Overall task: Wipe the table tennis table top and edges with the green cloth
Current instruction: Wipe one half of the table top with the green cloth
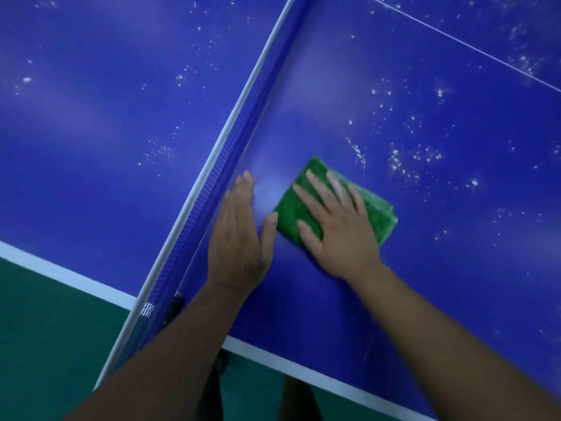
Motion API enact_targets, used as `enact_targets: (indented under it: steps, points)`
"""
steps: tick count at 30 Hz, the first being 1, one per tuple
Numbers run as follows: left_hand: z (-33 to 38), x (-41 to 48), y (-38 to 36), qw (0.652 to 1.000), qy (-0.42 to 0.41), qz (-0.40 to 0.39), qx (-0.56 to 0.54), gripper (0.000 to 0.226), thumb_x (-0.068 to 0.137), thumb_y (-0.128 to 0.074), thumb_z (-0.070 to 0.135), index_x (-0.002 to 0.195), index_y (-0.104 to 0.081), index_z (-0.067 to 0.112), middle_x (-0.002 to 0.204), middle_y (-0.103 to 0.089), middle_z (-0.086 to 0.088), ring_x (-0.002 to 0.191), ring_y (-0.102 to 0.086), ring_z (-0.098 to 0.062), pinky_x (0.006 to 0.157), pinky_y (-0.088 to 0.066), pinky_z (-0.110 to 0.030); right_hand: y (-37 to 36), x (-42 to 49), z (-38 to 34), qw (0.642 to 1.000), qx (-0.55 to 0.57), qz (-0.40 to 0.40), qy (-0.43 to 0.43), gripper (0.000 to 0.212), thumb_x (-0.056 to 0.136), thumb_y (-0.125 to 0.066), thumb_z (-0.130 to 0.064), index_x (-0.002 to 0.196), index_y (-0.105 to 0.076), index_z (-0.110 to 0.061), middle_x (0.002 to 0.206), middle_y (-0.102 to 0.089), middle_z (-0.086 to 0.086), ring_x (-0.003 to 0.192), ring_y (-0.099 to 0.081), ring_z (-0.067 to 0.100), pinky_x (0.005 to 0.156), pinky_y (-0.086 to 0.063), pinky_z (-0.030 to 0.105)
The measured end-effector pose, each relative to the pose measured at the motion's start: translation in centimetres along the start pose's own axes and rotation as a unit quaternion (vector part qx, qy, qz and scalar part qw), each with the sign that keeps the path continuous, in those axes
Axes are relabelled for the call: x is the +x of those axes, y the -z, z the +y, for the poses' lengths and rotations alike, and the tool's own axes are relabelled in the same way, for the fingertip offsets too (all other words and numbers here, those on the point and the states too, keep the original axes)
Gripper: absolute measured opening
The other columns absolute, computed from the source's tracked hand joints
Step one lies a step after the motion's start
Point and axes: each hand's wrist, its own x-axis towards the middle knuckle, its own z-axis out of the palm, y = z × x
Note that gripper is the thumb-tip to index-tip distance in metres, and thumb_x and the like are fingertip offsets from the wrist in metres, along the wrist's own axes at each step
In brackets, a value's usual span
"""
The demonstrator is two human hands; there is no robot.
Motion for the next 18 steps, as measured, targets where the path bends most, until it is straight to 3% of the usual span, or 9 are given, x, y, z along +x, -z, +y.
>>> enact_targets:
  steps: [4,8,11,18]
  points:
    - [1.1,2.8,-1.5,1.0,-0.001,0.008,0.015,0.068,0.112,-0.052,0.035,0.165,-0.033,-0.002,0.171,-0.038,-0.014,0.158,-0.038,-0.031,0.129,-0.036,-0.049,1.9,10.6,5.2,0.994,0.006,0.022,-0.111,0.063,0.111,-0.041,-0.054,0.171,-0.031,-0.034,0.181,-0.02,-0.004,0.168,-0.015,0.027,0.134,-0.01,0.051]
    - [1.2,5.9,-3.5,0.996,-0.023,0.018,0.082,0.07,0.114,-0.048,0.039,0.166,-0.029,-0.004,0.172,-0.036,-0.018,0.16,-0.028,-0.029,0.132,-0.027,-0.046,1.5,15.0,6.1,0.98,0.018,0.019,-0.196,0.064,0.113,-0.031,-0.056,0.172,-0.025,-0.034,0.182,-0.013,-0.004,0.169,-0.008,0.025,0.135,-0.003,0.052]
    - [1.0,7.0,-4.7,0.986,-0.055,0.021,0.156,0.071,0.117,-0.037,0.045,0.165,-0.03,-0.008,0.171,-0.035,-0.022,0.161,-0.033,-0.034,0.133,-0.026,-0.048,1.1,12.4,4.4,0.983,-0.006,0.04,-0.182,0.065,0.112,-0.029,-0.055,0.172,-0.028,-0.031,0.182,-0.017,-0.001,0.168,-0.012,0.027,0.135,-0.006,0.052]
    - [0.4,7.4,-5.0,0.984,-0.045,-0.005,0.172,0.076,0.116,-0.03,0.051,0.167,-0.023,-0.005,0.175,-0.029,-0.019,0.164,-0.026,-0.03,0.135,-0.021,-0.046,0.2,7.7,2.3,0.991,-0.012,0.043,-0.124,0.063,0.111,-0.038,-0.054,0.169,-0.037,-0.032,0.18,-0.023,-0.002,0.167,-0.02,0.027,0.134,-0.014,0.056]
